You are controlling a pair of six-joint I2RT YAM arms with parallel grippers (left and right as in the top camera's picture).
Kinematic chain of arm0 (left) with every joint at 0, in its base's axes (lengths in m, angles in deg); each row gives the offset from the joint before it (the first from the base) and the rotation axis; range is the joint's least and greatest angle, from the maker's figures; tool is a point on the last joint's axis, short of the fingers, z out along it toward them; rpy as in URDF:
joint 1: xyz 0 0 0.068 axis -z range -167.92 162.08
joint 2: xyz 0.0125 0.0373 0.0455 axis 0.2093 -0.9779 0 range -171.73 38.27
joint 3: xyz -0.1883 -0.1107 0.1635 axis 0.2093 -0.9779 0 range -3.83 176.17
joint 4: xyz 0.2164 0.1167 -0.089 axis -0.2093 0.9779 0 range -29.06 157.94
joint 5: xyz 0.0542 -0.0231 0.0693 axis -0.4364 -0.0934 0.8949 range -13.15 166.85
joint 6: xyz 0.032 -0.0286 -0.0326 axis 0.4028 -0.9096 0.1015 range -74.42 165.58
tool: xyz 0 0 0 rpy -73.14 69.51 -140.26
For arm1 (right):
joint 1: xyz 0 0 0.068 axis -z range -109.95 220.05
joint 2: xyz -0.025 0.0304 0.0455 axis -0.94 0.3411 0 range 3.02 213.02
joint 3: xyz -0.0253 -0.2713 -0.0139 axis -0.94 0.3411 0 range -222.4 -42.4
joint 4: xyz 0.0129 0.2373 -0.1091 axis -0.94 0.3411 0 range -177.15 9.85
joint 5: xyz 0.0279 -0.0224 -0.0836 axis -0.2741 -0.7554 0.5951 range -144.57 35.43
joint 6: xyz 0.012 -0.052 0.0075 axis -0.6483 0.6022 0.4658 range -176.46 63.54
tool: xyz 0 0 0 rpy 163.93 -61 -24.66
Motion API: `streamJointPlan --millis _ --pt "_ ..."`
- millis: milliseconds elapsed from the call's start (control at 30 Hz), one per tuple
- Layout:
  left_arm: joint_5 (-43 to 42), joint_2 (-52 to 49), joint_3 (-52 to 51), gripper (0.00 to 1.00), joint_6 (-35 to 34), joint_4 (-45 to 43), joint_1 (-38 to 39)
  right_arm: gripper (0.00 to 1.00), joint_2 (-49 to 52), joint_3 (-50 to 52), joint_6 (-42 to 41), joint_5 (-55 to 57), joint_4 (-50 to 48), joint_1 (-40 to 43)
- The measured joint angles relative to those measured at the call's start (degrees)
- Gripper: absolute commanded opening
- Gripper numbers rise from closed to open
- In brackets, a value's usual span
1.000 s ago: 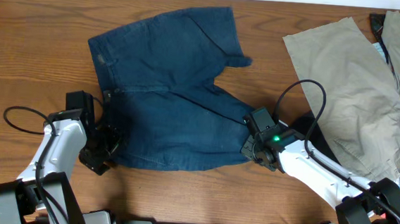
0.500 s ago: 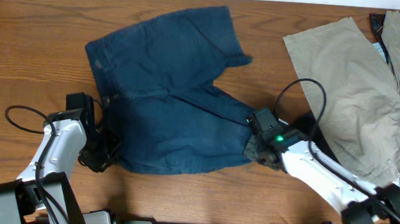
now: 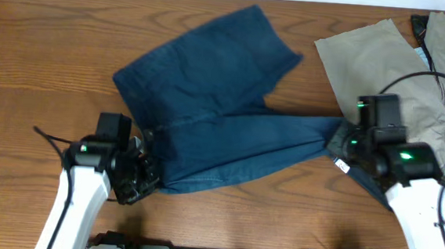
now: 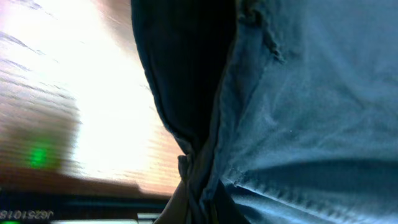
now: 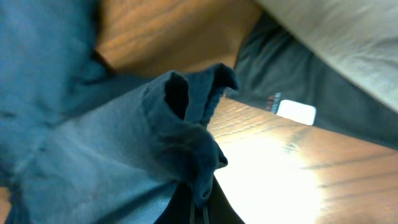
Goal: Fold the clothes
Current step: 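Lift the hems and fold them up toward the waistband with both grippers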
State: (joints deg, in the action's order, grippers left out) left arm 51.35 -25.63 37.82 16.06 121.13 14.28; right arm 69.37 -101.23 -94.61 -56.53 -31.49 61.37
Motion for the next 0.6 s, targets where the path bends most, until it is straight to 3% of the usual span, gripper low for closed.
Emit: streamJointPlan --millis 333,600 --pt "-1.1 17.6 0.0 0.06 -0.3 3.8 4.3 0.01 -2.4 -8.0 12.7 -2.7 3.7 3.4" --pt "6.7 21.2 0.1 0.06 -6.4 -12.5 4.3 0.01 3.2 -10.8 17.4 -3.7 -4.0 3.4"
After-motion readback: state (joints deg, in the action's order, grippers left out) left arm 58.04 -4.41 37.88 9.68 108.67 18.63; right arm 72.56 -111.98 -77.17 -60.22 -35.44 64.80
